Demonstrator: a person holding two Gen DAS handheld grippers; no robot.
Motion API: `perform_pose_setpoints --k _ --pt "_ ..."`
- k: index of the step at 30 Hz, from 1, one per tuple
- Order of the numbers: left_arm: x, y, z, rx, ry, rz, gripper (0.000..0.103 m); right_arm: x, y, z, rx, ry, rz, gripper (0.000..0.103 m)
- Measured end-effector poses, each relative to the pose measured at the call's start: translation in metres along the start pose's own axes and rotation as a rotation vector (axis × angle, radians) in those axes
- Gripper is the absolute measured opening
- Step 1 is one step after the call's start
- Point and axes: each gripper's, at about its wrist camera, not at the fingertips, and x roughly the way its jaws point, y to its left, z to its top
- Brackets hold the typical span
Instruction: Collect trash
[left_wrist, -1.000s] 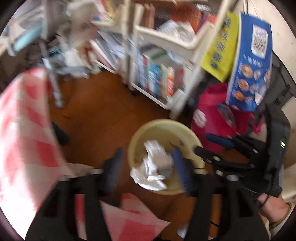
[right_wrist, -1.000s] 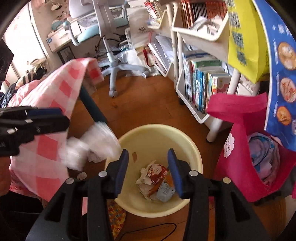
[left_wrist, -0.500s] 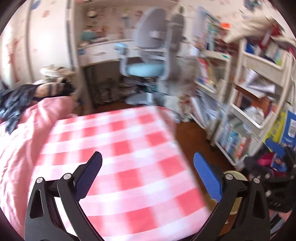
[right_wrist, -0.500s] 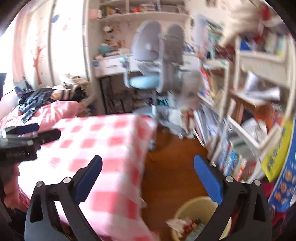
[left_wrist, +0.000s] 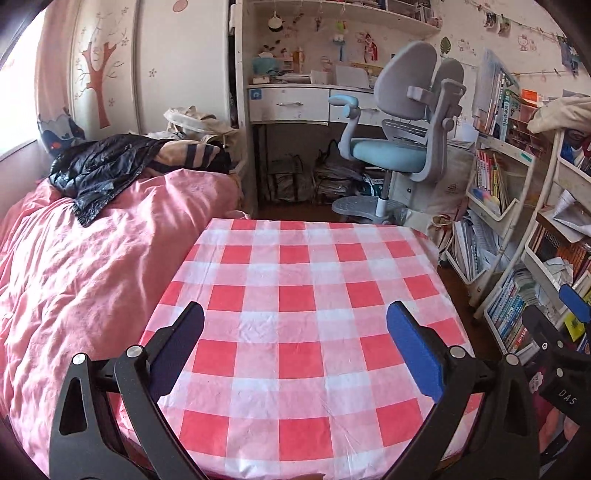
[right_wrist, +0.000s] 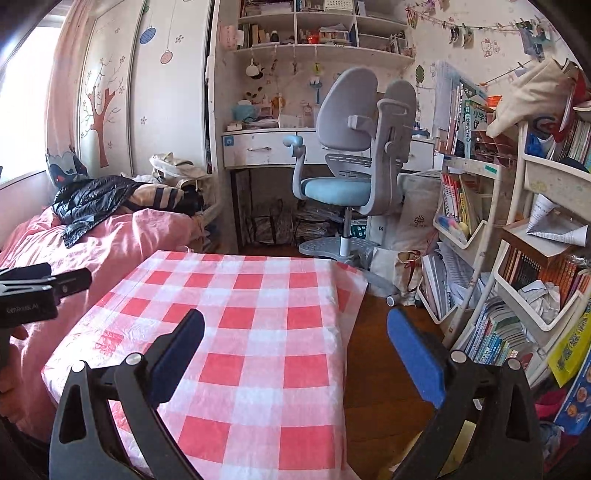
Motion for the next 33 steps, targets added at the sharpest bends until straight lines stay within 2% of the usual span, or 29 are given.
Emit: perform_pose_setpoints --k 6,17,33 --pt "-0.004 -0.003 0.003 -0.007 -0.035 0.023 0.096 0.006 0.002 -0.002 -0.029 0.045 -0.023 0.095" --pt "-0.008 -0.007 0.006 0.019 -0.060 0.002 0.096 0.008 0.020 -0.004 -0.112 0.055 -0.024 0.095" --pt "-0.011 0.018 0.004 -0.015 -0.044 0.014 0.096 0.012 0.030 -0.002 -0.120 0.063 -0.034 0.095"
